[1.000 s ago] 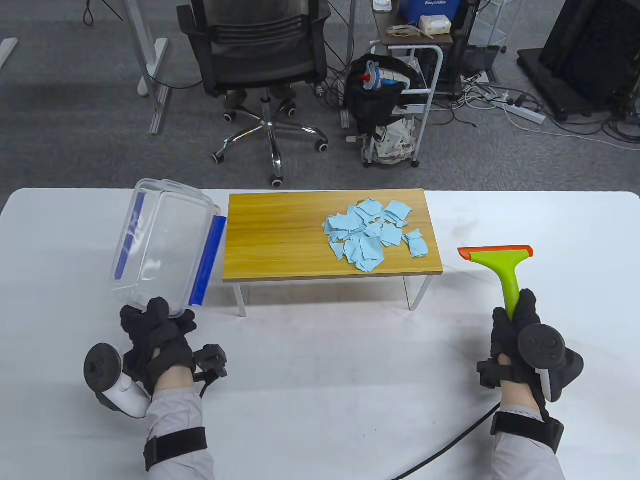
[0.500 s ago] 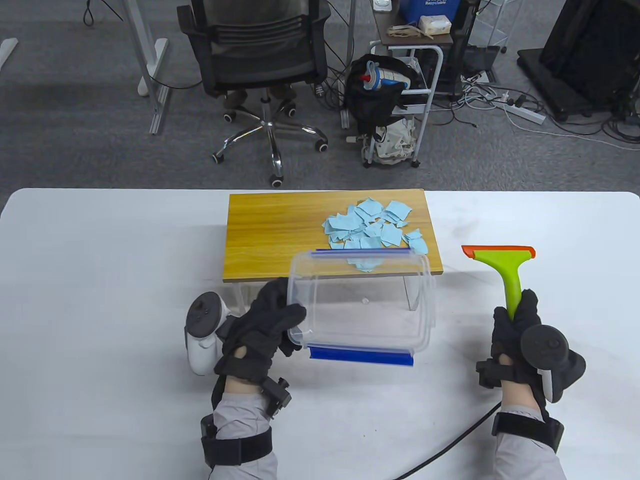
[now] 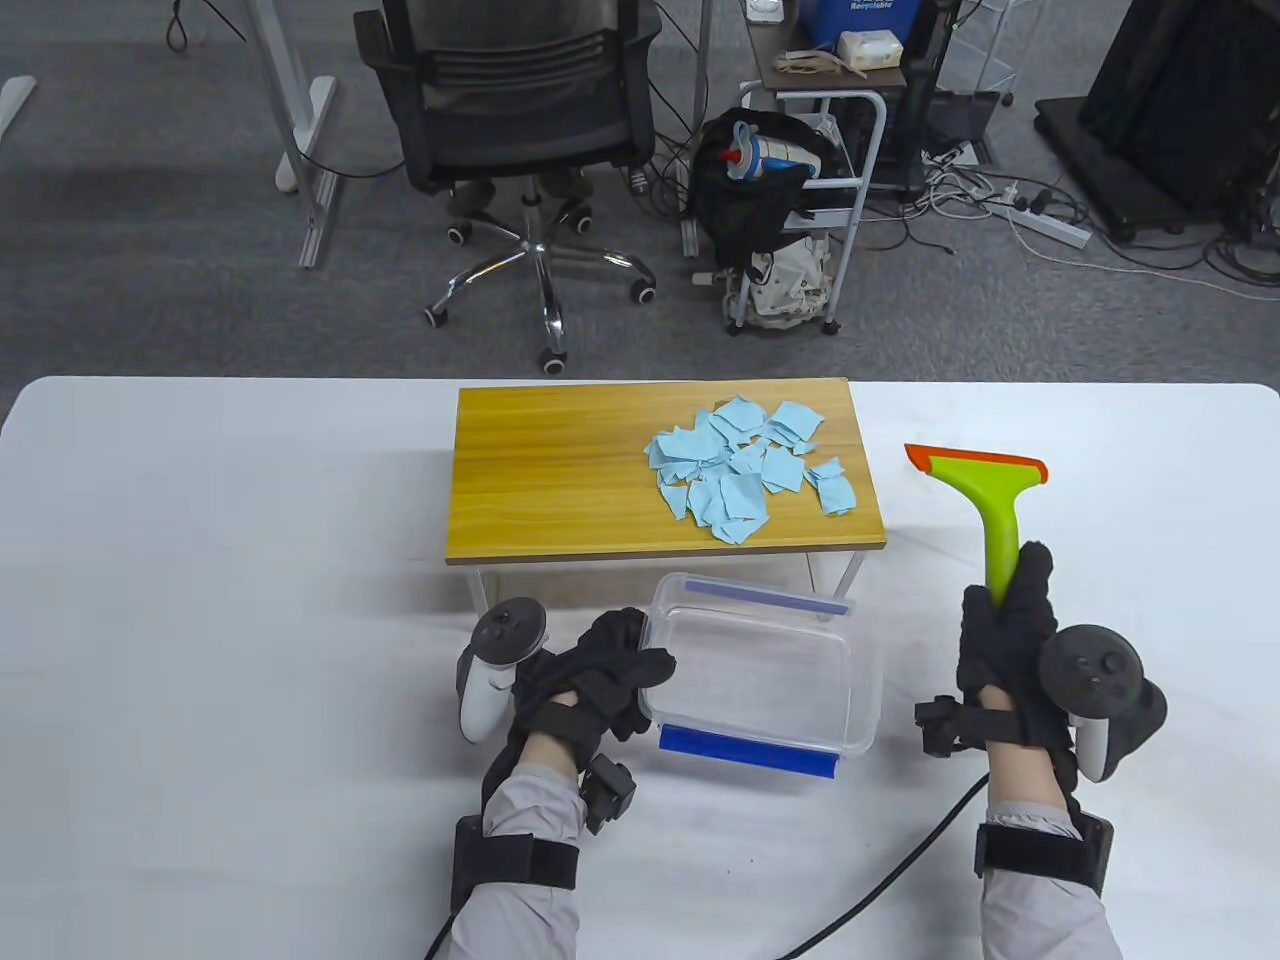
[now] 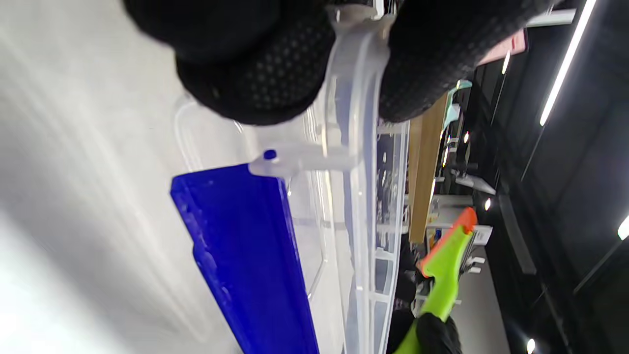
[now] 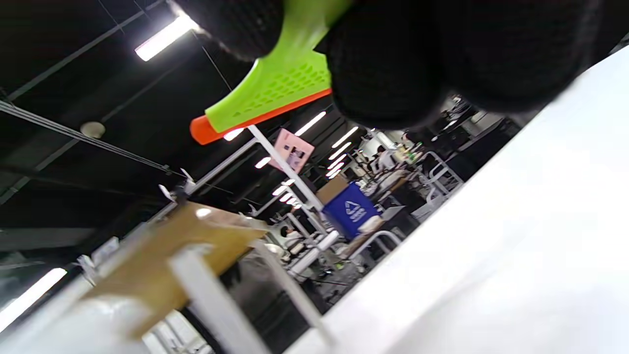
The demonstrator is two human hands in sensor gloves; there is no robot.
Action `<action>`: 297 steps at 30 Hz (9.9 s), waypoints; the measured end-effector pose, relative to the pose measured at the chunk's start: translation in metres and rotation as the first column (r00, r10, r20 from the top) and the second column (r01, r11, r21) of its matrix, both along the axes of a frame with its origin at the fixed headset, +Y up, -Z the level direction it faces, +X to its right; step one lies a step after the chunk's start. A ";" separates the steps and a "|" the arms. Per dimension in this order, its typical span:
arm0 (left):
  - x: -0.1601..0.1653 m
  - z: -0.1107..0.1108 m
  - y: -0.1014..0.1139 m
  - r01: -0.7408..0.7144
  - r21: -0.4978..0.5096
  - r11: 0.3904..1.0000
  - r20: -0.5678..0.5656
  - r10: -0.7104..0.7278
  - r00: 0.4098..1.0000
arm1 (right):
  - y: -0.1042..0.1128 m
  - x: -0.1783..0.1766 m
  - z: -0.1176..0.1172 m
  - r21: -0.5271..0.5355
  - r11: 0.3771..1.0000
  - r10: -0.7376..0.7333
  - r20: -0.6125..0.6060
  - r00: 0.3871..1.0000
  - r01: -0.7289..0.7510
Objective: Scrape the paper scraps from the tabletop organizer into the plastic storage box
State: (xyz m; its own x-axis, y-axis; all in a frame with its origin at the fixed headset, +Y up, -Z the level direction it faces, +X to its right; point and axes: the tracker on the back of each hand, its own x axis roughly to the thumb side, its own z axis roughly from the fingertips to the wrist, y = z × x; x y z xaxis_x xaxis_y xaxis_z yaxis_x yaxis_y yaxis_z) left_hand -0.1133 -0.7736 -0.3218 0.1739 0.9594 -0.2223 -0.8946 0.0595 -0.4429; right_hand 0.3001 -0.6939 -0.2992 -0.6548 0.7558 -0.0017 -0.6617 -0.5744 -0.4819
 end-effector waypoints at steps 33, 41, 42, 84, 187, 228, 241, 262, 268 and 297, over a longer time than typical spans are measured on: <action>0.000 0.004 0.003 0.039 0.013 0.999 -0.229 -0.035 0.973 | 0.047 -0.077 0.003 -0.144 0.960 0.234 -0.067 0.970 -0.241; 0.002 0.006 0.003 0.018 0.016 1.000 -0.244 -0.013 0.970 | 0.057 -0.092 0.021 -0.164 0.945 0.258 -0.158 0.953 -0.283; 0.001 0.006 0.004 0.014 0.017 1.000 -0.245 -0.010 0.969 | 0.058 -0.093 0.022 -0.166 0.944 0.259 -0.166 0.951 -0.286; -0.007 0.005 0.008 -0.022 0.019 1.000 -0.246 0.026 0.969 | 0.052 -0.120 0.016 -0.191 0.952 0.116 -0.492 0.863 -0.237; -0.007 0.000 0.010 -0.084 -0.016 0.996 -0.179 0.079 0.981 | 0.089 -0.117 -0.128 -0.401 0.877 0.154 -0.284 0.946 -0.264; -0.008 0.001 0.010 -0.104 -0.023 0.994 -0.185 0.098 0.978 | 0.122 -0.135 -0.068 -0.320 0.876 0.095 -0.621 0.778 -0.362; -0.008 0.000 0.010 -0.106 -0.025 0.994 -0.182 0.100 0.978 | 0.101 -0.110 -0.084 -0.417 0.858 0.112 -0.419 0.901 -0.300; -0.009 0.001 0.010 -0.110 -0.026 0.994 -0.186 0.103 0.977 | 0.121 -0.165 -0.028 -0.393 0.811 0.026 -0.717 0.697 -0.434; -0.009 0.001 0.009 -0.110 -0.026 0.994 -0.186 0.103 0.977 | 0.129 -0.159 -0.021 -0.423 0.799 -0.021 -0.731 0.682 -0.428; -0.020 0.013 0.005 -0.073 -0.037 0.997 -0.215 0.063 0.974 | 0.017 -0.003 0.014 -0.028 0.998 -0.053 0.137 0.989 0.058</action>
State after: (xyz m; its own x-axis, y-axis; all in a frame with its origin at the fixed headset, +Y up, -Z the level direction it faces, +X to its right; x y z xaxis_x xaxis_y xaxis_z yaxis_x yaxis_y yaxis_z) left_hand -0.1330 -0.7682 -0.3087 0.0522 0.9556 -0.2901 -0.9701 -0.0204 -0.2419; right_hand 0.2968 -0.6770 -0.2851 -0.6038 0.7891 -0.1125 -0.6228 -0.5551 -0.5514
